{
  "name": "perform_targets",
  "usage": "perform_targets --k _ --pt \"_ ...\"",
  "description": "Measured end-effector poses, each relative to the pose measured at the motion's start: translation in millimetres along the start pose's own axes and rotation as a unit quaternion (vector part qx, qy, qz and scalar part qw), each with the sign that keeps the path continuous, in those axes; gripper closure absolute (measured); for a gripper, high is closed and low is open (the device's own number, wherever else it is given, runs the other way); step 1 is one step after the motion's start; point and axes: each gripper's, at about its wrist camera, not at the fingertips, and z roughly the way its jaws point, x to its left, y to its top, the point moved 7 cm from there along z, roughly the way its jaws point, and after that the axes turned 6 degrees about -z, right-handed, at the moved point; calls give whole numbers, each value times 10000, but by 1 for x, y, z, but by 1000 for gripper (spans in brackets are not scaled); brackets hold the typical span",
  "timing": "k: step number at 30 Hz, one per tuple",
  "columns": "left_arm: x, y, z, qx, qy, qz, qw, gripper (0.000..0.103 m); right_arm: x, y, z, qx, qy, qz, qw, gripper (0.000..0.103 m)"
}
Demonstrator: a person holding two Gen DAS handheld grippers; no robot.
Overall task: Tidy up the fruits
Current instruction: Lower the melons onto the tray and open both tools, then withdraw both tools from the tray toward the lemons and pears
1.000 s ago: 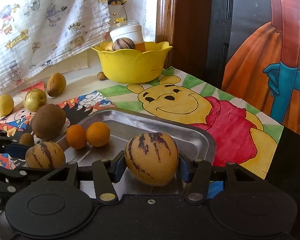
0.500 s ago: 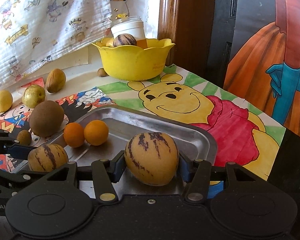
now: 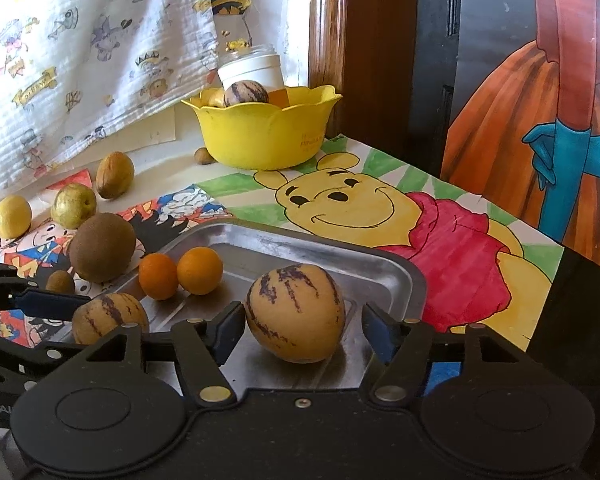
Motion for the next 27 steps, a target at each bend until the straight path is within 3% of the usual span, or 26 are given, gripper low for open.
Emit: perform_targets --k 13,22,24,27 --pt "27 -5 -44 -229 353 -487 9979 18 15 -5 -38 -87 -57 84 9999 22" --pt "57 -9 -98 -536 656 -931 9921 5 38 -7 -93 -309 -40 195 9993 11" --pt "62 -10 -112 -640 692 -1032 9902 2 44 -9 -105 -350 -35 216 9991 2" --pt "71 -14 -132 -742 727 -1163 9878 1 53 -14 -125 -378 -29 215 9991 1"
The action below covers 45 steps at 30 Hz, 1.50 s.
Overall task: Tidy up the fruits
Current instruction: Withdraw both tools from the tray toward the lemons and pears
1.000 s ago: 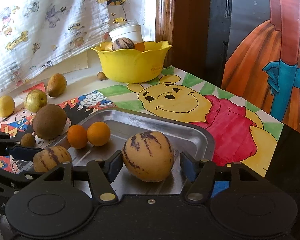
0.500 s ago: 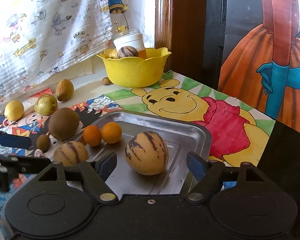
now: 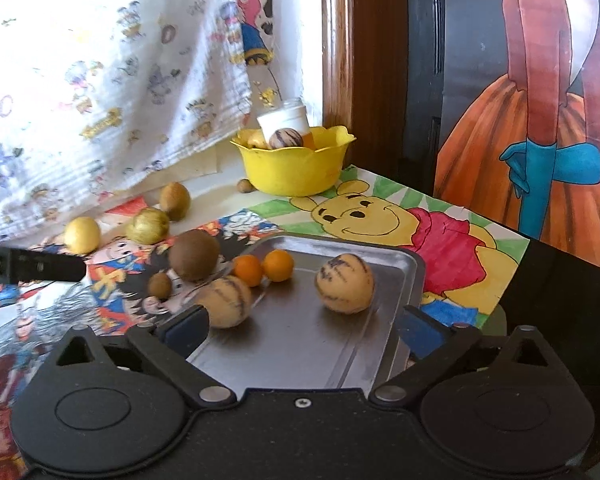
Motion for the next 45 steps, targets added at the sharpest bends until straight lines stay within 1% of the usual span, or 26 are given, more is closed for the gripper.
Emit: perform_targets --k 3,9,14,18,22,27,31,35,41,45 --pt "10 -2 -17 -15 56 -86 9999 1 10 -5 -22 -50 -40 31 10000 1" --pt "35 -14 -58 -102 322 -272 9991 1 37 -15 -68 -153 -86 122 9998 1" --pt "61 -18 -92 -214 404 -468 9979 1 57 -22 -96 -122 -66 53 9999 1" --pt "85 -14 -117 -347 613 -552 9960 0 62 -20 -121 -202 -14 2 9998 1" --pt "107 -3 -136 -487 810 -653 9934 0 60 -7 -145 -265 54 37 9996 1" --pt "123 21 -151 -734 991 -589 9906 0 56 24 -164 -485 151 52 9987 0" --pt "124 45 -155 -890 1043 -374 9898 0 58 58 -170 -723 431 137 9964 0" --pt "117 72 -157 -1020 989 -138 9898 0 66 99 -164 -870 637 159 9940 0" --pt "104 106 -157 -1149 895 149 9892 0 84 168 -157 -1188 1079 67 9870 0" --pt "100 122 -150 -1191 881 217 9887 0 96 202 -146 -1300 1031 -158 9860 0"
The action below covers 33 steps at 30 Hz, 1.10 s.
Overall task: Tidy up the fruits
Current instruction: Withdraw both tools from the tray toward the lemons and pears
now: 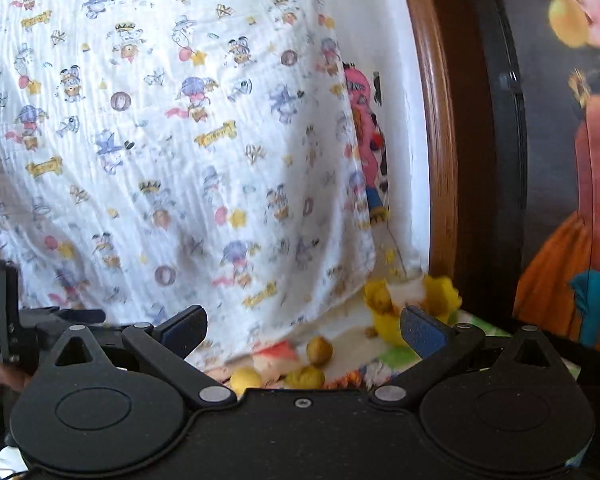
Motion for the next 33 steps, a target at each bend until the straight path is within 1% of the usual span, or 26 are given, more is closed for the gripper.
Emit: perform_targets --k 3,6,12,19,26,33 --pt "-1 2 10 15 -34 28 10000 0 2 9 17 82 81 -46 9999 0" --pt "1 0 23 67 -69 2 10000 0 2 9 35 184 113 -82 9997 0" --pt "4 -9 48 245 -136 -35 9996 0 -3 -14 70 320 153 -169 9992 0" --pt "9 -28 81 564 -116 -98 9983 0 -11 -56 110 668 254 -36 9974 0" --pt "10 -49 108 866 -123 -124 9961 0 -16 -111 142 1088 298 552 9921 0" --pt "6 -67 138 1050 -331 -72 9939 0 -1 -165 168 1349 65 957 9862 0"
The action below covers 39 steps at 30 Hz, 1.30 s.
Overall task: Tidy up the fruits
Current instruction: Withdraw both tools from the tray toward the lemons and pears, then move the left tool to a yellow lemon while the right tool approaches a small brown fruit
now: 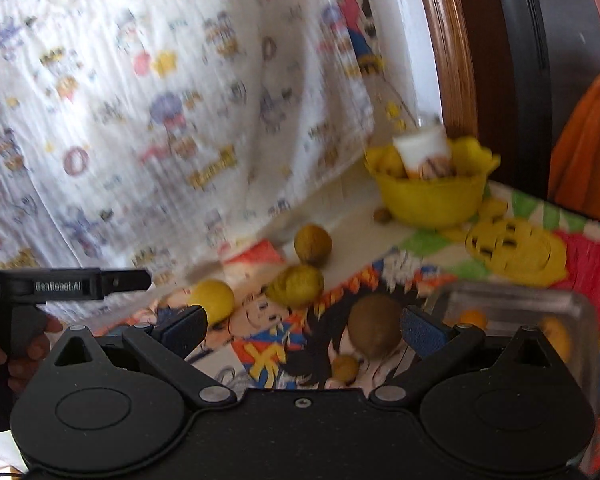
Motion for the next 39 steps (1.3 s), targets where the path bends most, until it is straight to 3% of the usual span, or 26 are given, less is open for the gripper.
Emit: perform_targets --k 7,13,17,26,39 --pt "-2 -13 46 169 -292 74 9994 0 5 -27 36 -28 -396 516 9979 0" --pt "1 -19 81 262 -464 126 9985 1 6 -44 61 132 -602 261 9978 1" --pt "5 -20 94 270 -486 205 9982 1 4 -50 75 204 -716 76 9972 8" --pt "7 -29 120 409 -375 304 9980 2 -2 -62 101 409 -700 419 9958 19" --pt "7 -33 134 584 -339 110 9977 27 1 -61 108 303 -753 312 9962 40"
